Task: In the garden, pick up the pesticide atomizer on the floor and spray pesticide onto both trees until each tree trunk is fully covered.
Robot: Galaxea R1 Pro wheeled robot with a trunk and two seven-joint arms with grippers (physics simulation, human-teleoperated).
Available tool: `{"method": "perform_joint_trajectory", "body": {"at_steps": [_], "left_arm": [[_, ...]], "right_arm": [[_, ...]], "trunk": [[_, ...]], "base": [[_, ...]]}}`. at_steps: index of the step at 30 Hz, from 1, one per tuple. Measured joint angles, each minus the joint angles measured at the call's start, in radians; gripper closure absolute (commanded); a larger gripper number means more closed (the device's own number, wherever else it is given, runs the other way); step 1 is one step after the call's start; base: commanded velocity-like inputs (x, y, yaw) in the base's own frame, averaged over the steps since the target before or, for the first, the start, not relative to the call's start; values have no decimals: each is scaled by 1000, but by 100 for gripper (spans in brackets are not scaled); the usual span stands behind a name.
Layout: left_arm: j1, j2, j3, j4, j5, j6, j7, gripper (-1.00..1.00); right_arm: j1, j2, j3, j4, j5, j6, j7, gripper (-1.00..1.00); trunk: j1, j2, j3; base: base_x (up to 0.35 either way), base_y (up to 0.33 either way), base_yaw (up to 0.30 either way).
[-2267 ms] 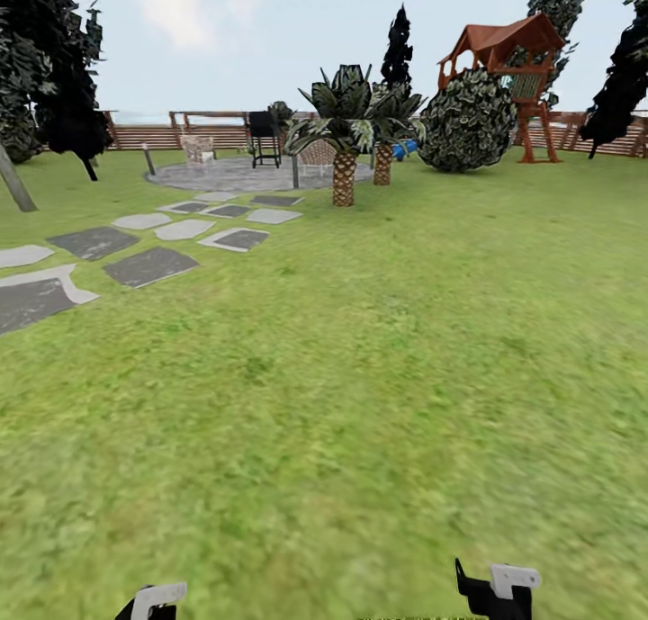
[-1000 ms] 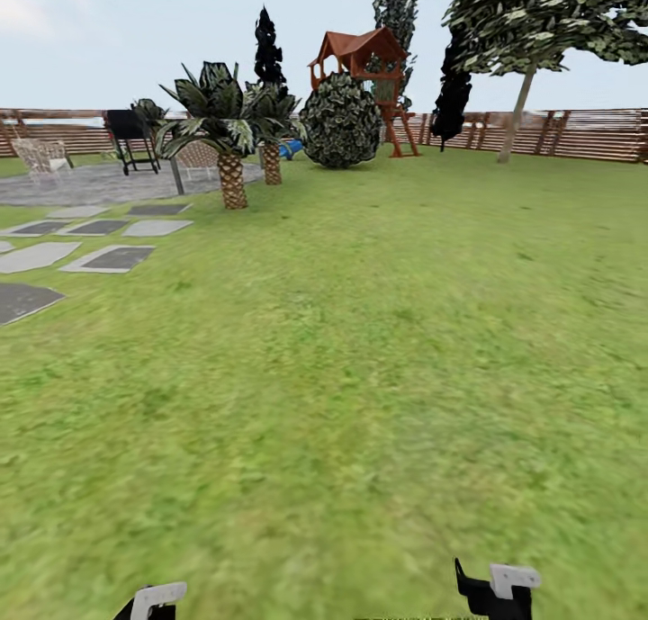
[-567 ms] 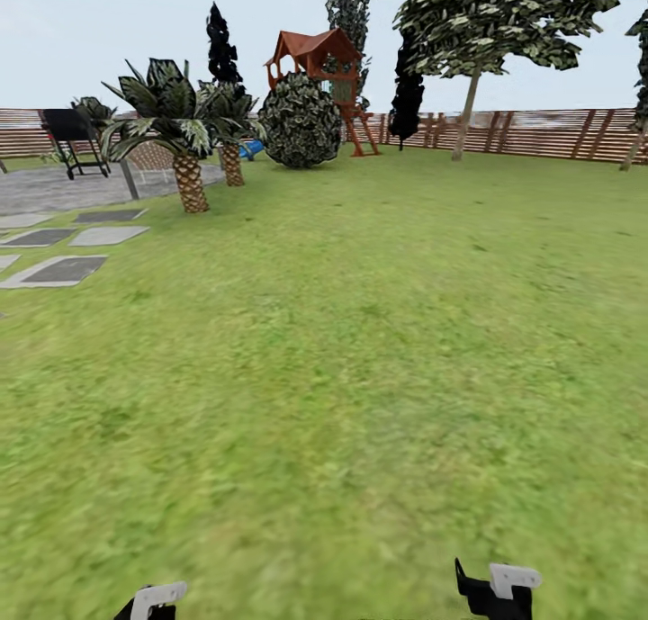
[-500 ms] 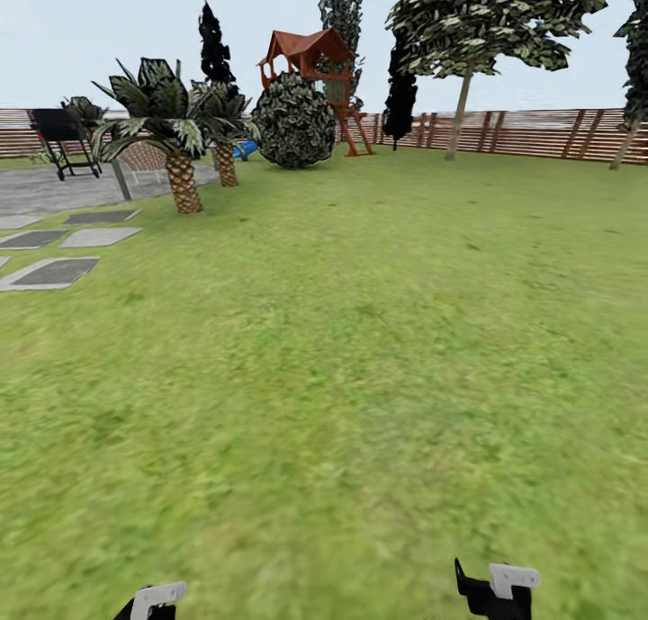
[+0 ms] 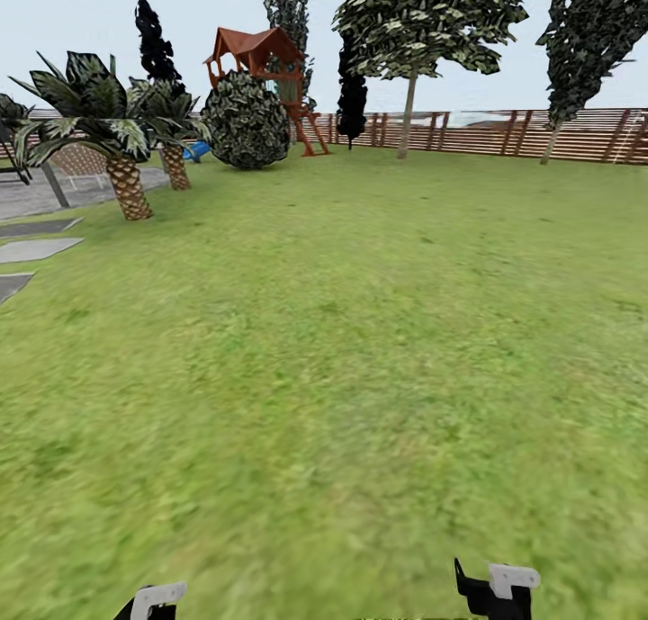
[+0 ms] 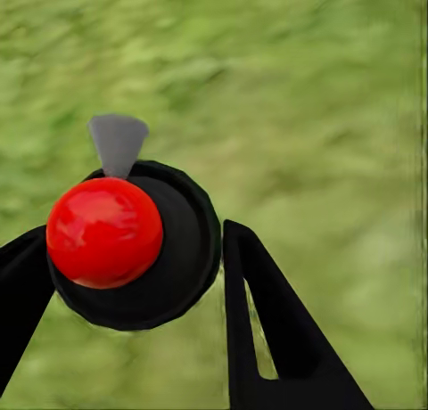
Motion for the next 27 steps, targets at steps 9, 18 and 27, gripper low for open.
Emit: {"method": "perform_joint_trajectory", "body": {"at_steps": [9,18,27], "left_arm": [[0,0,0,0,0,0,3,100],[0,0,2,0,2,0,4,100],[0,0,0,2,1,0,3,100]], "right_arm": [[0,0,0,0,0,0,0,-100],[0,0,0,0,0,0,0,-100],[12,3,2,1,4,-19,2,-100]], "trunk": [[0,0,0],[0,0,0],[0,0,0]], "base": [[8,0,-300],[286,0,-300],[338,0,-300]]}}
